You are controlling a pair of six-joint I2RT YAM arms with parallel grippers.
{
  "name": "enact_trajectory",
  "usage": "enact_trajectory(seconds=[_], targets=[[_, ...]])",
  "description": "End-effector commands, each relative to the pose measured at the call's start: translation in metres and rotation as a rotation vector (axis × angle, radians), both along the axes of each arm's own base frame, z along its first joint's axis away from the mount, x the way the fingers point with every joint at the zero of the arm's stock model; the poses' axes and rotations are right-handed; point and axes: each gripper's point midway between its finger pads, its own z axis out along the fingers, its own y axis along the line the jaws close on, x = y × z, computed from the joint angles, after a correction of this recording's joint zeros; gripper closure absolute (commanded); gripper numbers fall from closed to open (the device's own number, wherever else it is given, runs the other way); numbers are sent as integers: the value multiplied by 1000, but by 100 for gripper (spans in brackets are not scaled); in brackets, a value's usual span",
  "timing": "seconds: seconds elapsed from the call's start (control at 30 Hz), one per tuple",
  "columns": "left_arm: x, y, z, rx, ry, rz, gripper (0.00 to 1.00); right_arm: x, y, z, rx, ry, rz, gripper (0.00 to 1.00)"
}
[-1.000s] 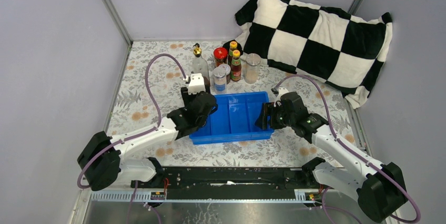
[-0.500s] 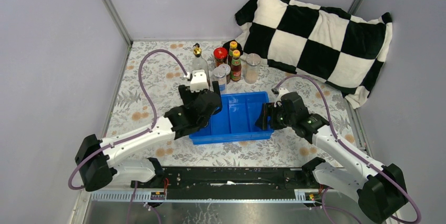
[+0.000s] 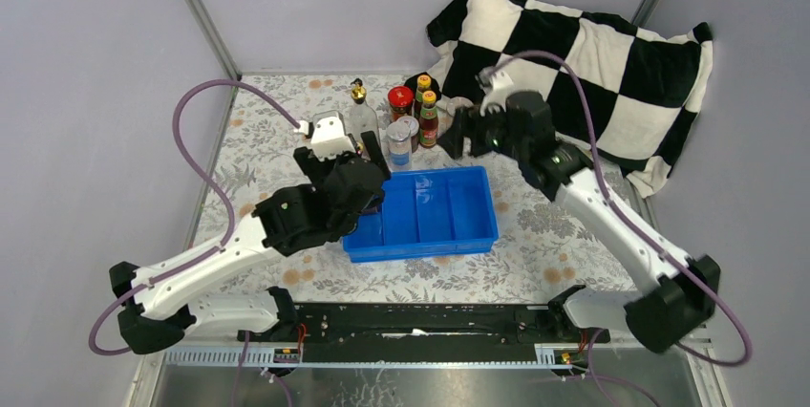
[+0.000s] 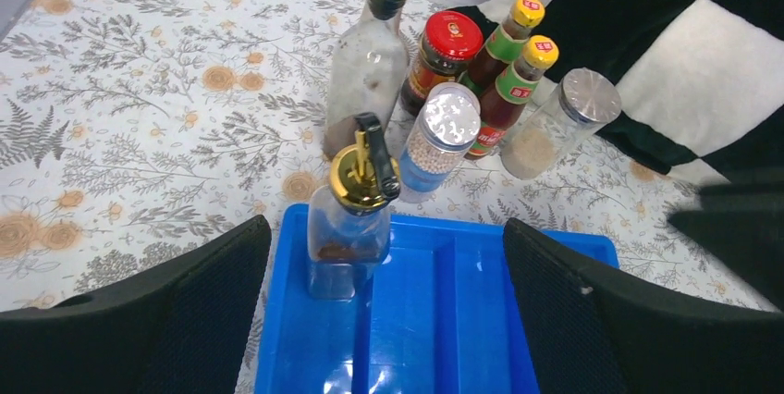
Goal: Organize the condiment bottles
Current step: Place the bottle in the storage box, then pick up the bottle from the center of the board.
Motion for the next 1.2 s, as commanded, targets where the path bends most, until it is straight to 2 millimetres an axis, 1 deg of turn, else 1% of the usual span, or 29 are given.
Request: enact_trajectory(seconds=[0.0,0.03,0.07,0.1,0.13,0.17,0.27,0.37,0.5,0.67,0.87,0.97,1.17], targets=[[-8,17,3,0,7,29,1,58,47,44,29,-222,128,24],[-9,18,4,-3,6,27,1,72,62,38,33,-229,166,23],[-10,20,6,-3,5,27,1,82,72,39,36,-247,190,23],[-10,20,8,-5,3,25,1,92,80,37,34,-257,211,23],[-11,21,10,-2,0,24,1,102,88,40,43,-285,228,24],[-11,23,12,1,-5,26,1,110,95,37,44,-297,244,24],[-12,29,22,-4,-24,35,1,126,114,28,49,-313,308,24],[-13,35,29,-3,-42,45,1,134,127,21,56,-330,355,24],[-13,40,35,3,-61,56,1,138,143,19,90,-343,413,24],[-13,41,37,3,-72,55,1,132,166,16,123,-354,484,23],[-12,41,32,11,-69,58,1,122,199,-1,103,-331,569,22],[-13,42,32,11,-70,60,1,120,208,-11,77,-341,592,22],[-14,46,32,13,-77,69,1,122,216,-30,57,-328,585,21]])
